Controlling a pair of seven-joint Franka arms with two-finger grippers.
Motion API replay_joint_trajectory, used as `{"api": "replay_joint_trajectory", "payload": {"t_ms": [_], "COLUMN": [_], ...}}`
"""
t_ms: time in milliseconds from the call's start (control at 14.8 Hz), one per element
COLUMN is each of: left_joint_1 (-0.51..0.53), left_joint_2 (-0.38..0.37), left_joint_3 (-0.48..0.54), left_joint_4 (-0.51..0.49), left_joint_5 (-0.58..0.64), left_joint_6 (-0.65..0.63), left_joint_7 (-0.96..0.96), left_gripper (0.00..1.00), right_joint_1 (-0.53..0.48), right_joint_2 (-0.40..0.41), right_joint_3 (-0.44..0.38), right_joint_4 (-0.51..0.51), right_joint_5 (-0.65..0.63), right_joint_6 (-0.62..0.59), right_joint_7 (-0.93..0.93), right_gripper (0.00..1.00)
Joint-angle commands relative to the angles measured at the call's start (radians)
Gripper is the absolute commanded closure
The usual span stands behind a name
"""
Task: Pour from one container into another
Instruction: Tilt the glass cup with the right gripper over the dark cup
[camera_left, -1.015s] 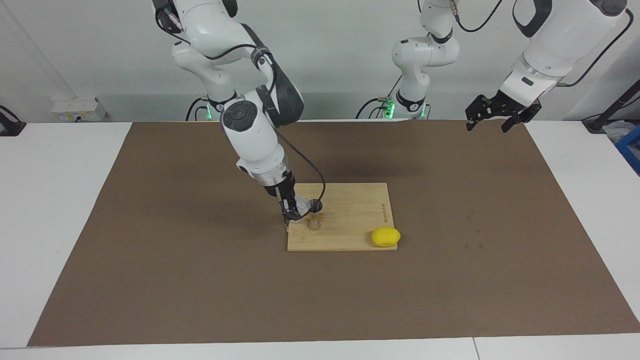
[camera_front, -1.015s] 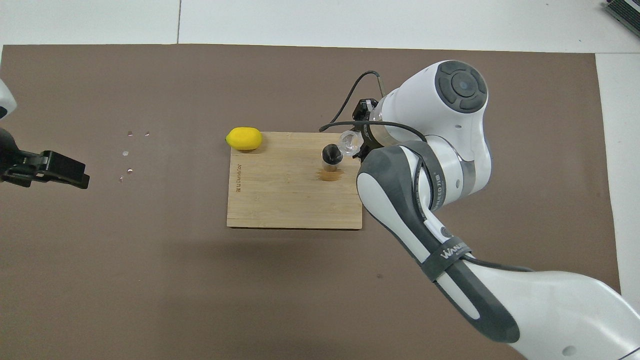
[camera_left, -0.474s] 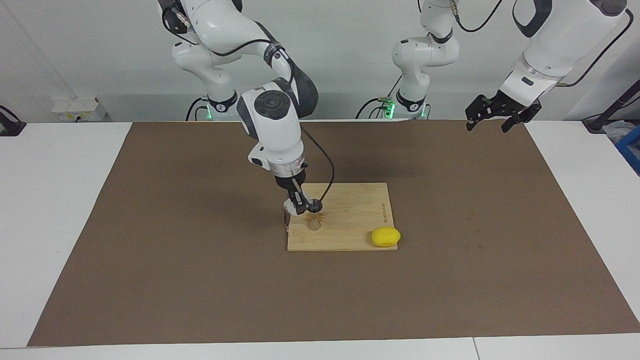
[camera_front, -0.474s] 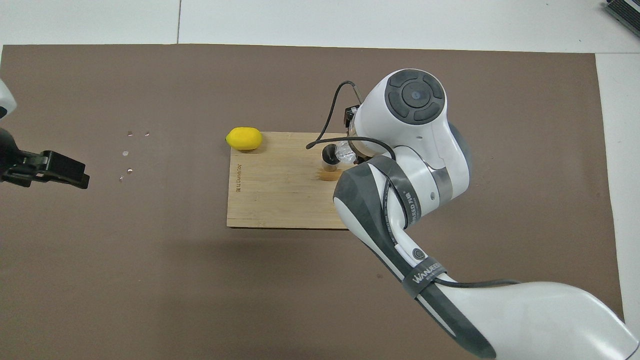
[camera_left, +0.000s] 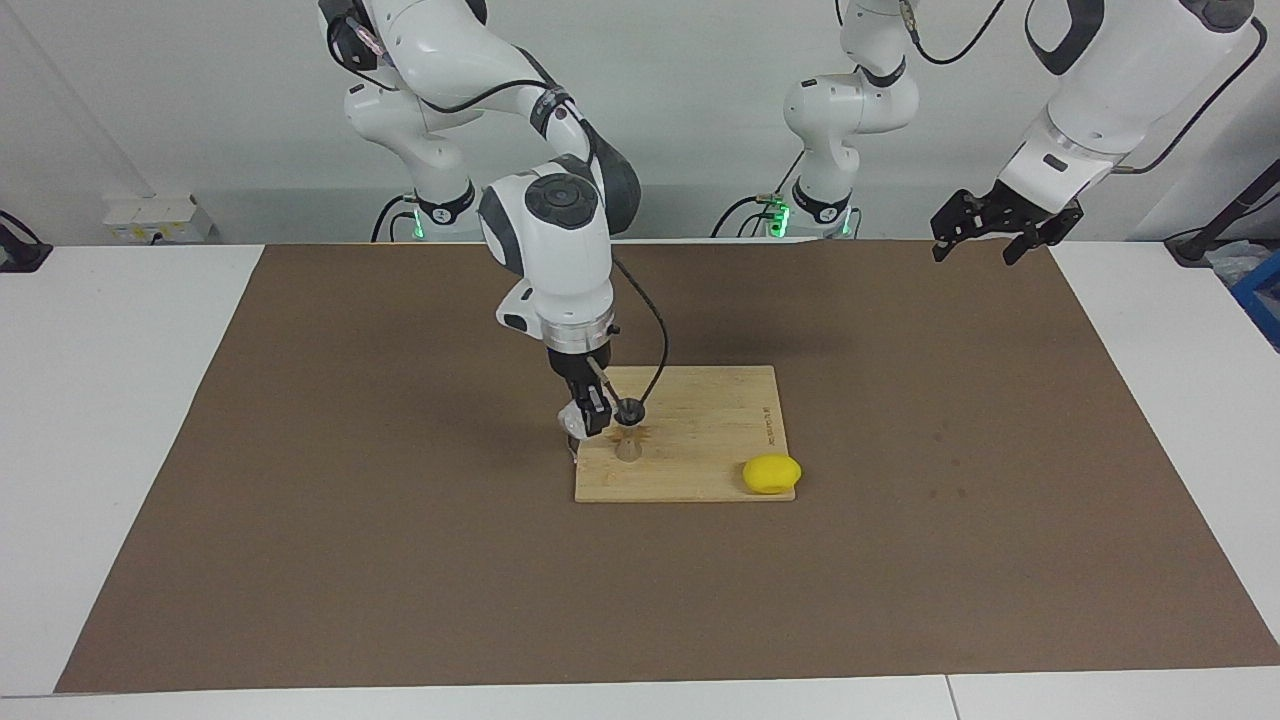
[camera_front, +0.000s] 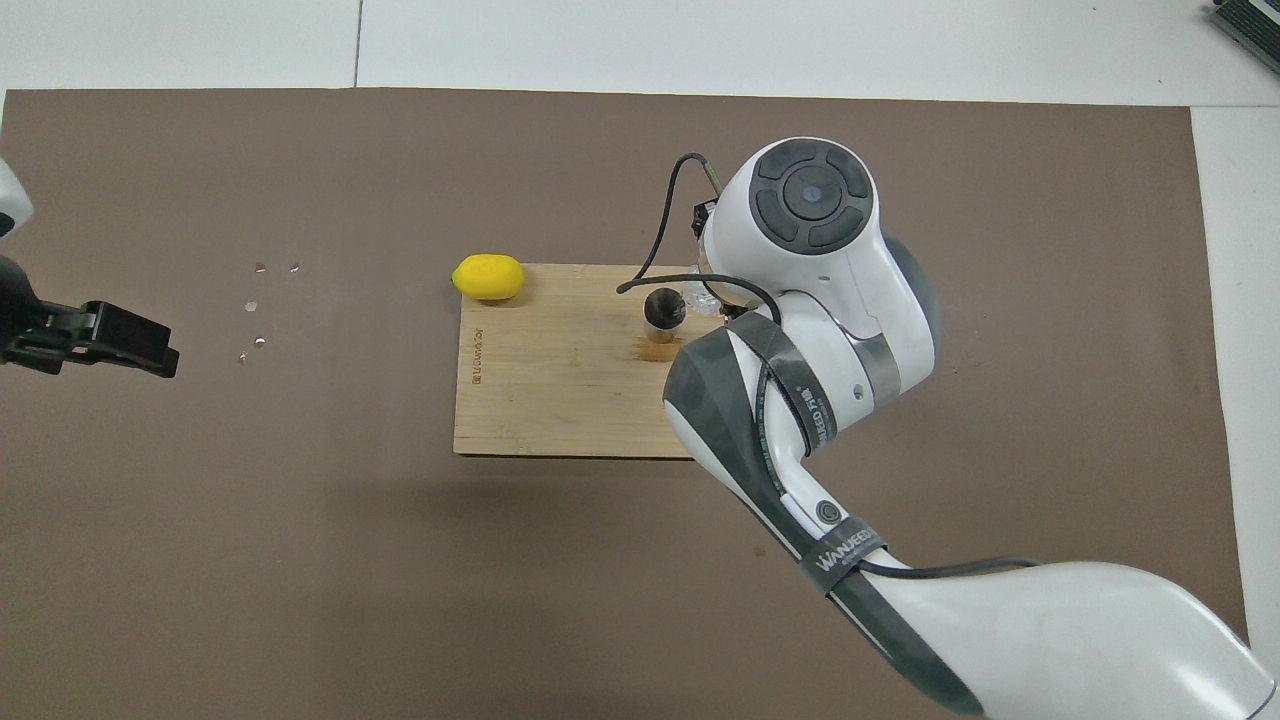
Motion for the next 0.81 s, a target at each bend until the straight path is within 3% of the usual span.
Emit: {"api": "replay_joint_trajectory", "payload": {"t_ms": [0, 338, 744], "left_joint_1": [-0.002, -0.002, -0.002], "left_joint_2": [-0.020, -0.020, -0.020], "left_joint_3": [0.002, 0.002, 0.002], "left_joint_4": [-0.026, -0.025, -0.025], "left_joint_5": [0.015, 0.015, 0.015], "left_joint_6": [0.012, 0.012, 0.012], "left_joint_7": [0.007, 0.007, 0.007], "left_gripper": [0.00, 0.00, 0.00], "right_joint_1": [0.022, 0.025, 0.008], "right_joint_2": [0.025, 0.021, 0.015], "right_joint_3": [0.003, 0.003, 0.003], "right_joint_4": [0.045, 0.045, 0.044], "right_joint_5": [-0.059, -0.070, 0.011], "right_joint_6": [-0.023, -0.023, -0.016], "right_joint_7": [0.000, 0.000, -0.002], "right_gripper": [1.00, 1.00, 1.00]}}
